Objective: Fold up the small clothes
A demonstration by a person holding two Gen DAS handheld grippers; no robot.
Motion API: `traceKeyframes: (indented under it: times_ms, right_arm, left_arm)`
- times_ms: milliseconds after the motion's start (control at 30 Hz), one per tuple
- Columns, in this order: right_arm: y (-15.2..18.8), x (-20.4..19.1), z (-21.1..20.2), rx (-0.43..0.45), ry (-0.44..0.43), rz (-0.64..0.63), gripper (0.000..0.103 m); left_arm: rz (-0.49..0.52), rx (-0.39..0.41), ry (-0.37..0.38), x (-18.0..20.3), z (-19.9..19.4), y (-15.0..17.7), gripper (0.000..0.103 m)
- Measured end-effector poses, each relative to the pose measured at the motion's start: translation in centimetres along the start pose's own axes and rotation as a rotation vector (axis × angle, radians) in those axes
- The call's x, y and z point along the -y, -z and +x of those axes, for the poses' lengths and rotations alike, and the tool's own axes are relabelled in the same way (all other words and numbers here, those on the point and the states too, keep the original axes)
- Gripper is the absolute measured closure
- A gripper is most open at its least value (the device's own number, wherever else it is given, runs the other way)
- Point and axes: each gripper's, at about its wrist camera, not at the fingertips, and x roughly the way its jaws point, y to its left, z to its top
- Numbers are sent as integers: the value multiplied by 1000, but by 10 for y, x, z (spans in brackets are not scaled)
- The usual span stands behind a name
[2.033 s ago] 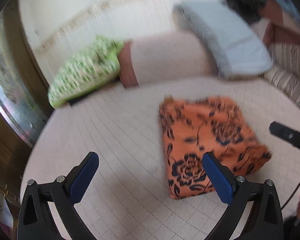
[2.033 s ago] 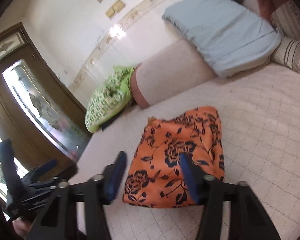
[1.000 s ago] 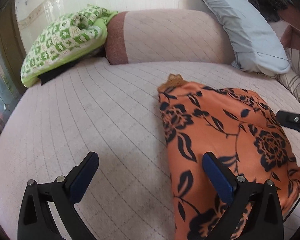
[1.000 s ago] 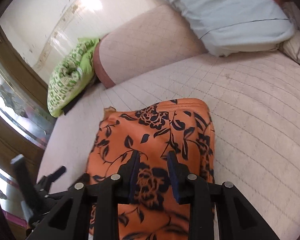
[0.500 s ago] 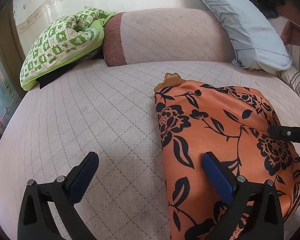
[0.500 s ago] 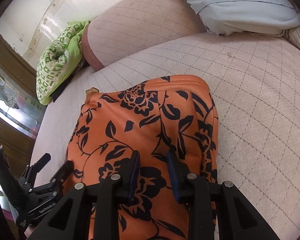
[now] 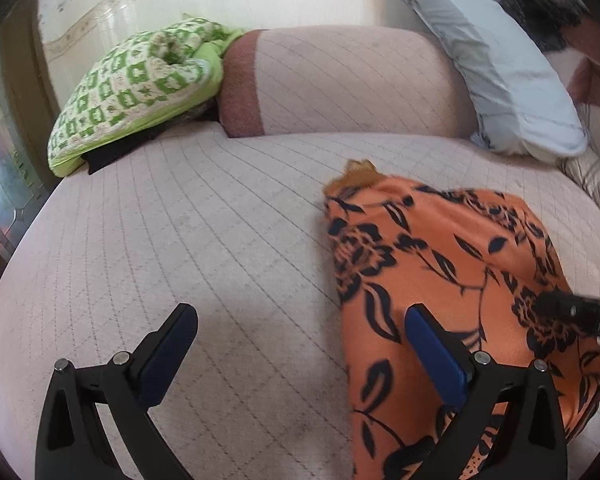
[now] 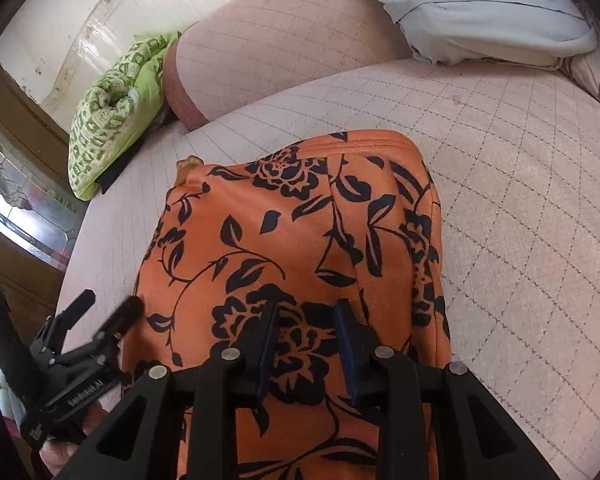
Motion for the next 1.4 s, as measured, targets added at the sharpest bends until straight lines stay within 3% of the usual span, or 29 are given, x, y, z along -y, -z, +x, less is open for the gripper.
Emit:
traceKeyframes:
  times_ms: [333, 633, 1400]
  right_arm:
    - [0, -4, 3, 7, 22, -24, 71]
    - [0, -5, 4, 14, 24, -34, 71]
    - [3, 1, 1, 34, -22, -42, 71]
  left_arm:
    - [-141, 51, -47, -43, -10, -13, 0]
    - [-141, 78, -66, -48, -15, -14, 0]
    - [-118, 60, -77, -41, -9, -13, 0]
